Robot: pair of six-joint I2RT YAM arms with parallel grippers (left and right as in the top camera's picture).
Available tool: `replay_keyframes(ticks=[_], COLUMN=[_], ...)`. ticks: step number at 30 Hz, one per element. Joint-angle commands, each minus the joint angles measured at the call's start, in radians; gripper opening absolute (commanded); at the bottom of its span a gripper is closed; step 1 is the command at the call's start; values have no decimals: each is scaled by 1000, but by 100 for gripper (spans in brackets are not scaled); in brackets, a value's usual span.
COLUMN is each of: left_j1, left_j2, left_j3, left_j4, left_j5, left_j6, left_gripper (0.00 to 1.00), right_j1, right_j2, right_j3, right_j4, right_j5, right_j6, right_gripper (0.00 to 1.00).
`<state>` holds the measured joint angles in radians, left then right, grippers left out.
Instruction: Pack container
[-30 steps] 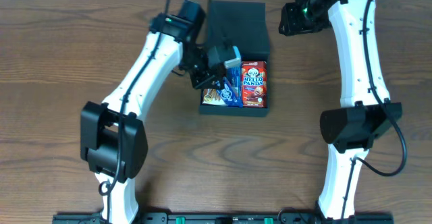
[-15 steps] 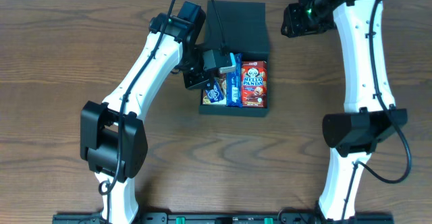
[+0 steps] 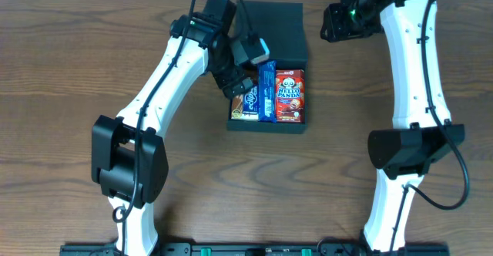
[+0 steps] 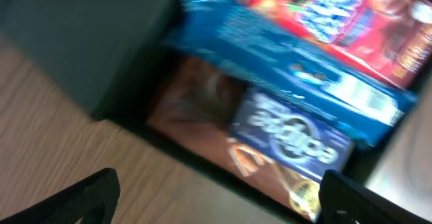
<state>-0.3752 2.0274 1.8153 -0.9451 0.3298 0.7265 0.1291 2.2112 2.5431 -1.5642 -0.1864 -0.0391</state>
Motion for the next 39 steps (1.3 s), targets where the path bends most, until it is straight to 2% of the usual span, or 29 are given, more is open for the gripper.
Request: replay_keyframes(ticks=[1, 2, 3, 4, 5, 6, 8, 11, 18, 22, 27, 32, 39], left_j1=[45, 61, 81, 100, 124, 149, 190, 240, 277, 276, 276, 275, 275], left_j2=[15, 15, 15, 15, 15, 15, 15, 15, 15, 17, 69, 156, 165], left_j3=[15, 15, 15, 15, 15, 14, 14, 10, -34, -110, -187, -187, -185], left_j4=[30, 46, 64, 79, 92, 103, 116, 120, 123, 197, 323, 383, 415], left_j5=[-76, -73, -66, -55, -21, 37, 135, 142, 108, 108, 230, 338, 361], left_j6=[-246, -319, -411, -497, -594, -683, -776, -884, -898, -987, -1047, -1089, -1109], left_gripper=[94, 90, 76, 40, 6, 6, 6, 6, 6, 6, 6, 6, 6], right_j1=[-4, -5, -6, -9, -14, -22, -41, -84, -164, -166, -160, -161, -158], right_j2=[-29, -27, -27, -23, -19, -12, -2, 6, 7, 7, 7, 29, 121], right_j3=[0, -3, -6, -12, -21, -34, -70, -175, -441, -563, -697, -781, -781], right_j4=[25, 45, 68, 92, 123, 154, 198, 254, 324, 396, 559, 706, 809], right_j5=[2, 3, 2, 2, 1, -3, -22, -90, -236, -315, -396, -461, -576], right_j6=[-23, -23, -23, -23, -23, -22, -22, -13, 1, -3, 6, 39, 100], right_gripper=[44, 44, 43, 33, 13, 2, 1, 1, 2, 2, 2, 1, 1])
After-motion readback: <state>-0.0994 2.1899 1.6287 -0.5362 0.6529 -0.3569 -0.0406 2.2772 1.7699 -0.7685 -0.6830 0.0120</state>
